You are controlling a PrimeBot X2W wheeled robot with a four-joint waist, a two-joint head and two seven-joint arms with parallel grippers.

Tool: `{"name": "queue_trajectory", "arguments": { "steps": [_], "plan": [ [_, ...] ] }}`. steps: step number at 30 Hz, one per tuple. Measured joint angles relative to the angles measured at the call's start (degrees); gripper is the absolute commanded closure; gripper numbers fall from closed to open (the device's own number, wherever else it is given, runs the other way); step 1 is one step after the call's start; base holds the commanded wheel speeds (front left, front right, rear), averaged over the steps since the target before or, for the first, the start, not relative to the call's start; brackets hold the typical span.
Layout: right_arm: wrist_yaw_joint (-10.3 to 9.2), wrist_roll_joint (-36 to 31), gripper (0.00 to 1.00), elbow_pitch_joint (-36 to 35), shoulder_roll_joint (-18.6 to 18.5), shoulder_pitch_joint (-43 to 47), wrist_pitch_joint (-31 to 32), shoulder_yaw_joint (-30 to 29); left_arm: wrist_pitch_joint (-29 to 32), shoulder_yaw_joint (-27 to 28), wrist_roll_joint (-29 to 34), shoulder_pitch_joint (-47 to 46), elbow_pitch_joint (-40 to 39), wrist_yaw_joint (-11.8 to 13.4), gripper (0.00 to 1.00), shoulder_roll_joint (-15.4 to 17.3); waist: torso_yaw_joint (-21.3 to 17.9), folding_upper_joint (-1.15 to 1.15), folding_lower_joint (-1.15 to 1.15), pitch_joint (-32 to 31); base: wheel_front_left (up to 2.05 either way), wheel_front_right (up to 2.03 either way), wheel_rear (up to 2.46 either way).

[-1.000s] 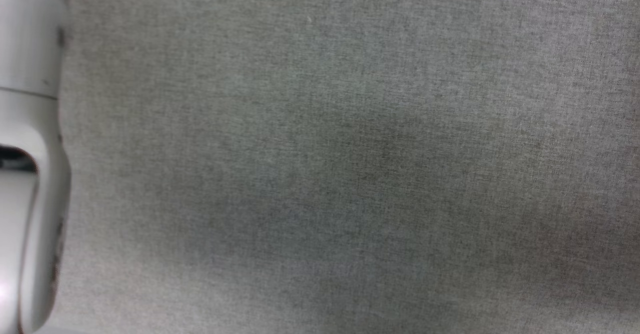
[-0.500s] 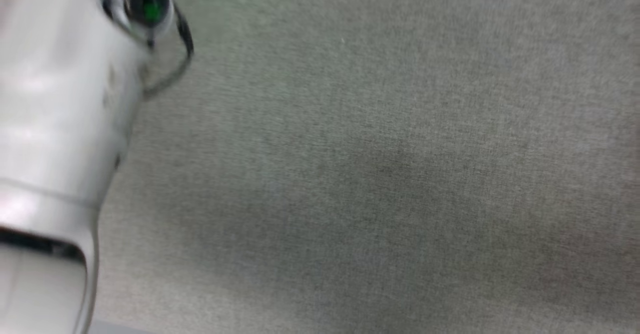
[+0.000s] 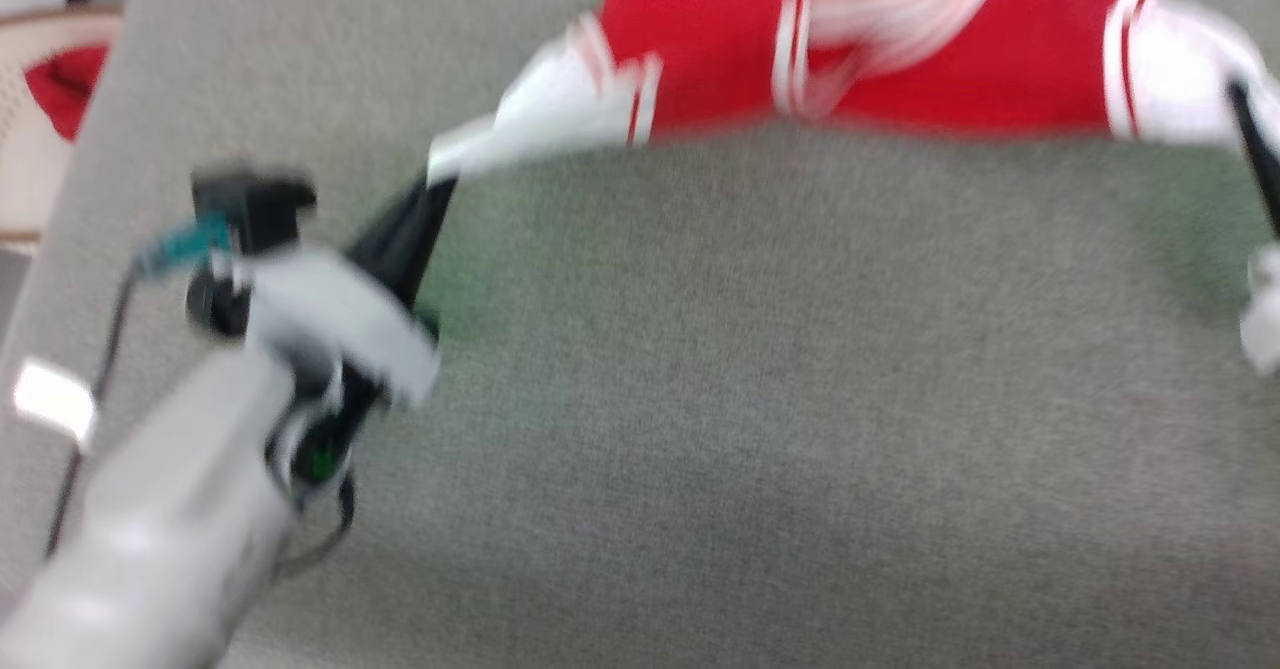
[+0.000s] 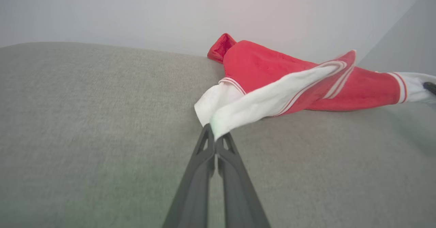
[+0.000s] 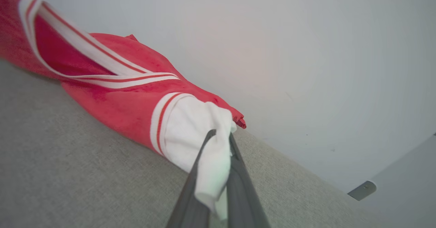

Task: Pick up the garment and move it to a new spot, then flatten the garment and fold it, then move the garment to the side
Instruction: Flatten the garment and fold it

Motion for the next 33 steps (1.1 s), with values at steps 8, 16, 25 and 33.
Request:
{"name": "queue_trajectory", "arguments": {
  "steps": [8,16,25,33],
  "plan": [
    [0.00,0.82,1.00,-9.39,-3.18,19.08,0.15,-3.56,-1.29,-3.02,1.92,15.76,-6.75,4.28,1.00,4.09,-0.95,0.00,0.00,-8.02,0.00,0.00,0.00],
    [0.01,0.08,1.00,-15.82,-5.33,33.45,-0.01,-5.33,-1.75,-2.03,0.75,28.20,-11.87,10.71,1.00,7.16,-2.12,0.00,0.00,-14.24,0.00,0.00,0.00],
    [0.00,-2.29,1.00,-20.13,-9.24,44.50,-0.20,-4.98,-1.96,-2.04,-1.13,38.70,-14.45,14.71,1.00,7.77,-3.36,0.00,0.00,-18.06,0.00,0.00,0.00],
    [0.00,1.59,1.00,-18.59,-8.11,47.69,1.02,-5.97,-1.96,-2.60,-1.55,40.06,-14.85,15.12,1.00,6.24,-3.42,0.00,0.00,-18.94,0.00,0.00,0.00]
  ]
}}
